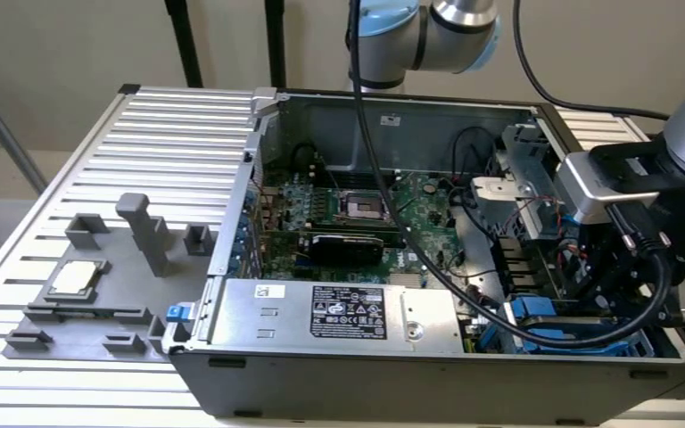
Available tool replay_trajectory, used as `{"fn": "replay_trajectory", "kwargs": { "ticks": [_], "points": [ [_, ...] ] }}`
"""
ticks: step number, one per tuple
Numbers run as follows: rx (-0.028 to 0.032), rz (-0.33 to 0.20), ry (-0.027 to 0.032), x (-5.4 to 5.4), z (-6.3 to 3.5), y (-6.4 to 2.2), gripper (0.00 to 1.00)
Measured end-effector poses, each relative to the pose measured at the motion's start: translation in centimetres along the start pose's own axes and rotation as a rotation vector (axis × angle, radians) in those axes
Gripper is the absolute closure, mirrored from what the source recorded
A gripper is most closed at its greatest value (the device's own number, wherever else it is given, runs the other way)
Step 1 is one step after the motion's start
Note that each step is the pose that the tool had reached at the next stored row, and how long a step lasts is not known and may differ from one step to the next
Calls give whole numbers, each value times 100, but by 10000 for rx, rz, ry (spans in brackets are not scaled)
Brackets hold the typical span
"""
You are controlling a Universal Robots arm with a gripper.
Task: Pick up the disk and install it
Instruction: 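Insert the first disk wire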
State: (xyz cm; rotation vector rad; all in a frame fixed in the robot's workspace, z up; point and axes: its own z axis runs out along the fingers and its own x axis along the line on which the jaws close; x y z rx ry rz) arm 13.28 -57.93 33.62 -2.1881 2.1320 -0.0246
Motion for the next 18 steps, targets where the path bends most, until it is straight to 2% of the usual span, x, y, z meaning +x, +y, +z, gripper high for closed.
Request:
{"fn": "replay_trajectory", "kwargs": {
  "ticks": [18],
  "points": [
    [0, -3, 28, 3, 42, -18, 83]
  ]
}}
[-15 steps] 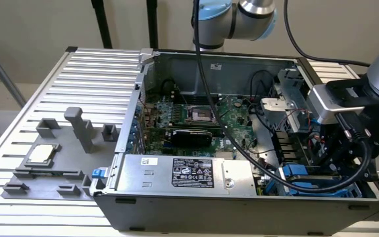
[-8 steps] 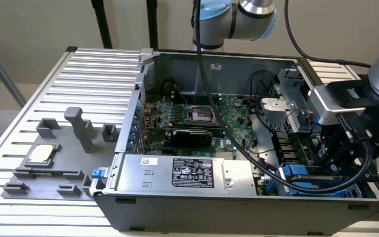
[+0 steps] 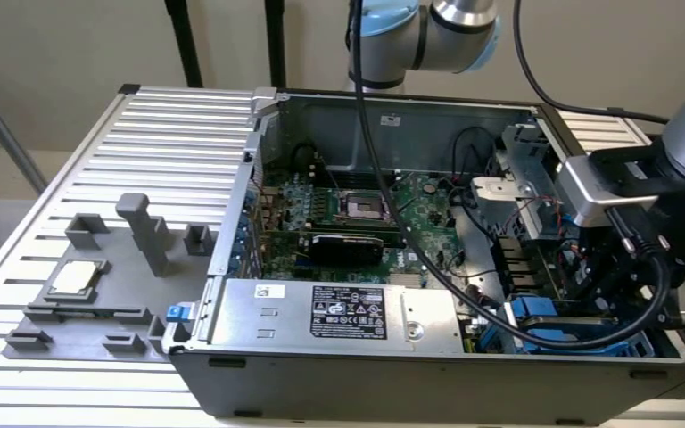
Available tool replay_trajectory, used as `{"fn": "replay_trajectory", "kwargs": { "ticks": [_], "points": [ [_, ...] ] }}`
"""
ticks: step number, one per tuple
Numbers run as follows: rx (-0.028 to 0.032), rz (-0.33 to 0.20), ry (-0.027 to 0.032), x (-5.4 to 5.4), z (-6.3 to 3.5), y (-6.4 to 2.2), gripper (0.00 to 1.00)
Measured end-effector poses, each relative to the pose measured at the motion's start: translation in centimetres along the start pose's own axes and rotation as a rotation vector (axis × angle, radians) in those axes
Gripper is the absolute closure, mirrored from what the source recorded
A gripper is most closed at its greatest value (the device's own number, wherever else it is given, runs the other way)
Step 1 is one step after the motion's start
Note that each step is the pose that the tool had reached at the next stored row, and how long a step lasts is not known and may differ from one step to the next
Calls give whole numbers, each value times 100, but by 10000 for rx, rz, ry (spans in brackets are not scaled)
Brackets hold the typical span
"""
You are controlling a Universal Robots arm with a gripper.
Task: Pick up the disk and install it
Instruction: 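Insert the first disk wire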
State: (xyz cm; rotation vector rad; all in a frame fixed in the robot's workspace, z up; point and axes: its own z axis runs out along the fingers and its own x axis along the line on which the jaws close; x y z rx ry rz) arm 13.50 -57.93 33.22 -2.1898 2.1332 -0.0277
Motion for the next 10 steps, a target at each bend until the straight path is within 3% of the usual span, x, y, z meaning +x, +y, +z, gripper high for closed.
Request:
{"fn": "replay_trajectory", "kwargs": {
  "ticks": [4, 5, 6, 10],
  "points": [
    [0, -1, -4, -1, -11, 0, 81],
    [0, 0, -1, -2, -36, -1, 81],
    [-1, 1, 0, -3, -69, -3, 75],
    [0, 2, 2, -9, -179, 9, 75]
  ]
}}
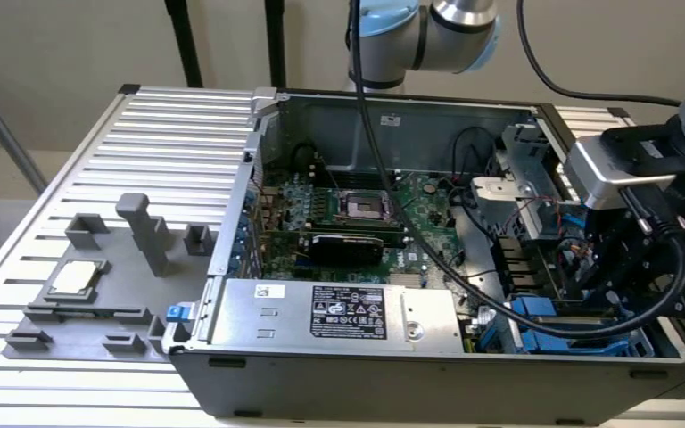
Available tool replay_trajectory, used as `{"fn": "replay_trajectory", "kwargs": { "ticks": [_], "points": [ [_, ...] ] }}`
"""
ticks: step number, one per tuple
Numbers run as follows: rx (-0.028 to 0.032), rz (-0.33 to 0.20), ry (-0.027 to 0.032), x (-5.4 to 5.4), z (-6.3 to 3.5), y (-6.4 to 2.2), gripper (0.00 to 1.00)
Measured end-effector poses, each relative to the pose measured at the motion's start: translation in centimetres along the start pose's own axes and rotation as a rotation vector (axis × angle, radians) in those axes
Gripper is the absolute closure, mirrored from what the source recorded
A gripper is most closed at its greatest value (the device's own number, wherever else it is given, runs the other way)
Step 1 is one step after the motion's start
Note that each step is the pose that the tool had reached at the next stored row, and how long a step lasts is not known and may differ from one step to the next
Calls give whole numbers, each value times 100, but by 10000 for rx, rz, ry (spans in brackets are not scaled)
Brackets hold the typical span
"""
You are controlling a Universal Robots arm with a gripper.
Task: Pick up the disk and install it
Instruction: 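Insert the first disk wire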
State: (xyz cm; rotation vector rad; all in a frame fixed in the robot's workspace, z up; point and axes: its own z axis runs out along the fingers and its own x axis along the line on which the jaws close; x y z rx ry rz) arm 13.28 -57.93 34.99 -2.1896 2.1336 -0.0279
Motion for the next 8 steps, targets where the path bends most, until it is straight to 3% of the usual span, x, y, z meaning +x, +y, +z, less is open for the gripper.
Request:
{"fn": "replay_trajectory", "kwargs": {
  "ticks": [6, 8],
  "points": [
    [12, -1, 1, -8, -59, 196, 75],
    [11, -5, -2, -8, -59, 200, 75]
  ]
}}
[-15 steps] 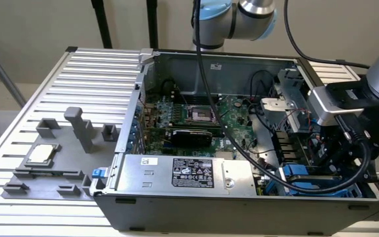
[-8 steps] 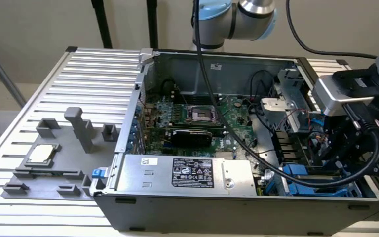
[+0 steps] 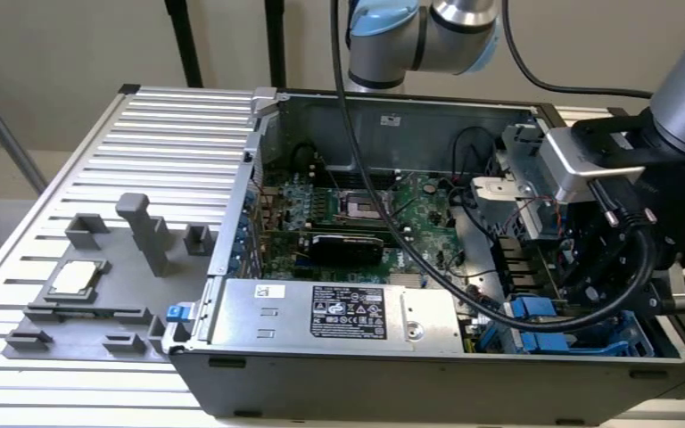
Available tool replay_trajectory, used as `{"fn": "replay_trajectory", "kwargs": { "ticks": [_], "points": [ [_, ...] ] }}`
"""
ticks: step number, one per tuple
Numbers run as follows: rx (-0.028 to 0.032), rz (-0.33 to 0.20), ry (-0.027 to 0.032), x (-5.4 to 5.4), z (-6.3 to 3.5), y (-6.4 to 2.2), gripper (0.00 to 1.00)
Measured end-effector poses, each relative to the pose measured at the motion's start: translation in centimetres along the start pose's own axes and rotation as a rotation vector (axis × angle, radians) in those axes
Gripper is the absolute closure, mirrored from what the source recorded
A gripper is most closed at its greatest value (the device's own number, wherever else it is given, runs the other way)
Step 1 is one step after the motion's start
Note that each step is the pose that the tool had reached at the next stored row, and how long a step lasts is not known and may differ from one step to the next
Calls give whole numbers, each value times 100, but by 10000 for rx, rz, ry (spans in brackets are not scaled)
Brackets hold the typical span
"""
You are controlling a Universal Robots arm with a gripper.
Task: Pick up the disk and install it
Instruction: 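Insert the first disk wire, then insert the second disk wire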
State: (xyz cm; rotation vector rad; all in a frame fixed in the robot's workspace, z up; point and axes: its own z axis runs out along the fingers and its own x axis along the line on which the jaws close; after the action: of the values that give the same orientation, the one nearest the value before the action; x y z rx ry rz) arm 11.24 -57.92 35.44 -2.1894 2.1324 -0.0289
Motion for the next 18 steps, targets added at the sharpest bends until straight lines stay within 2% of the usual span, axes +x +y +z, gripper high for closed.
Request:
{"fn": "replay_trajectory", "kwargs": {
  "ticks": [16, 18],
  "points": [
    [0, 0, 1, -1, 0, 0, 75],
    [0, 1, 2, -29, -5, -1, 75]
  ]
}}
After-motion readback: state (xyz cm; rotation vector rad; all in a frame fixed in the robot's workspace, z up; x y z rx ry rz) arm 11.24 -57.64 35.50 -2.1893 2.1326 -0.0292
